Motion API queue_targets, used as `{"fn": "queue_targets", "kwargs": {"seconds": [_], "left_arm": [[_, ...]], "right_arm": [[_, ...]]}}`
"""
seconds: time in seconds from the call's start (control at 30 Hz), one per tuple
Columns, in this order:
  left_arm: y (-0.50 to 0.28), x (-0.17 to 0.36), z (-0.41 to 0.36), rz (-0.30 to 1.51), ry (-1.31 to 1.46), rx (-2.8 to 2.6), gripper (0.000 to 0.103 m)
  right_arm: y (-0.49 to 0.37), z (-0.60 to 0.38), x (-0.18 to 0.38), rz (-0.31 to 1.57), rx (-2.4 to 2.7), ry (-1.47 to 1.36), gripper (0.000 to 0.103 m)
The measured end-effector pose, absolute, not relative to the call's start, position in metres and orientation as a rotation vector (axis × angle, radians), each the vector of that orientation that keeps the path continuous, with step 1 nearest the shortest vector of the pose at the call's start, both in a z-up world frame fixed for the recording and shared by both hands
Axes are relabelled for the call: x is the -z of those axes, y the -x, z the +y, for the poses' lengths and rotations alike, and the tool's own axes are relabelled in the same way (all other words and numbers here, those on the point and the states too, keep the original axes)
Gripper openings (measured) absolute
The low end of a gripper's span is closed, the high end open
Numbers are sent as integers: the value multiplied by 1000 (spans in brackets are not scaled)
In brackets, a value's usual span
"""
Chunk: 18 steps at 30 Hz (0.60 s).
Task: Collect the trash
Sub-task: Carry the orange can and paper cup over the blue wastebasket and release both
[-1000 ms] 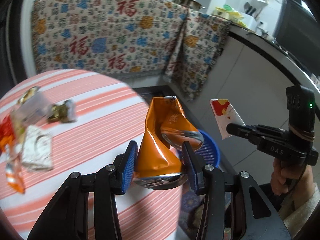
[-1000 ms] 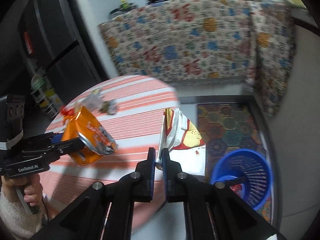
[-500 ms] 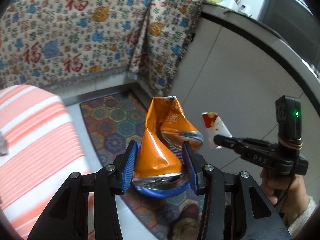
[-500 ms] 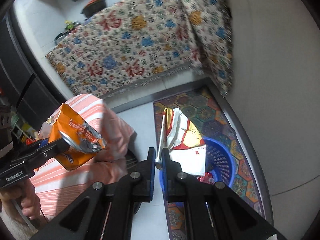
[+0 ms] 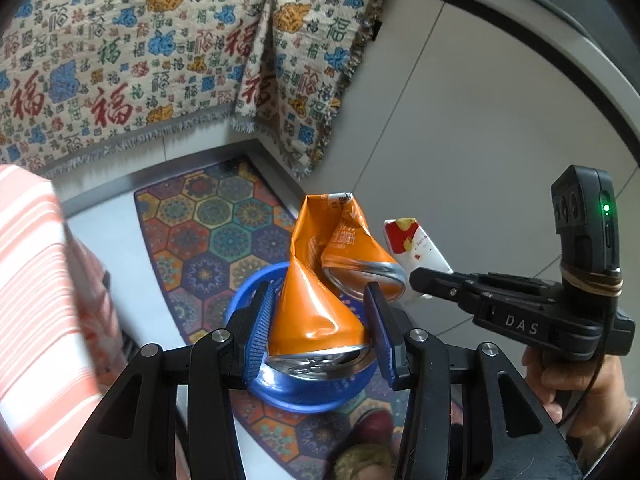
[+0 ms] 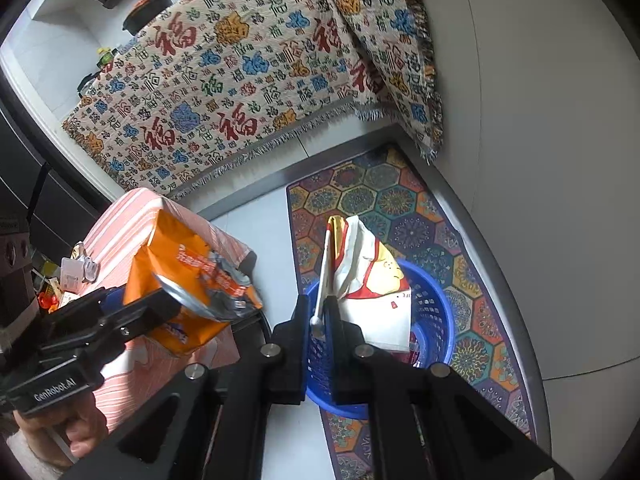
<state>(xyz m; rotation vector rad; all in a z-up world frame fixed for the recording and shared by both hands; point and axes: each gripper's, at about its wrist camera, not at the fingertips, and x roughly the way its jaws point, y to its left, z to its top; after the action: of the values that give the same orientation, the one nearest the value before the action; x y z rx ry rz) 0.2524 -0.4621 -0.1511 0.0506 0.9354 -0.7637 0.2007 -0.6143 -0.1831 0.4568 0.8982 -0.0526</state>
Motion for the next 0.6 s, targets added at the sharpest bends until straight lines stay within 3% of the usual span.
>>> {"fn": "queue_targets", "kwargs": {"seconds": [0.37,0.4,0.43,0.47,0.53,0.6], "left_arm": [[-269,181,-485,986,-70,766,48],[-269,183,-486,991,-72,766,52],[-270,187,-488,998,-66,773,65],[-271,190,-489,998,-59,776,70],[-271,193,-493,989,-49,790,73],[-271,195,-496,995,-41,798,73]], "right_arm": [[-219,-636,211,957,47,-492,11],[-221,-640,213,957,47,-504,13],[-222,-642,214,957,47,-513,17],[-223,-644,216,954,48,-523,33],[-223,-647,219,943,43,-560,48],[-222,-647,218,939,49,-555,48]]}}
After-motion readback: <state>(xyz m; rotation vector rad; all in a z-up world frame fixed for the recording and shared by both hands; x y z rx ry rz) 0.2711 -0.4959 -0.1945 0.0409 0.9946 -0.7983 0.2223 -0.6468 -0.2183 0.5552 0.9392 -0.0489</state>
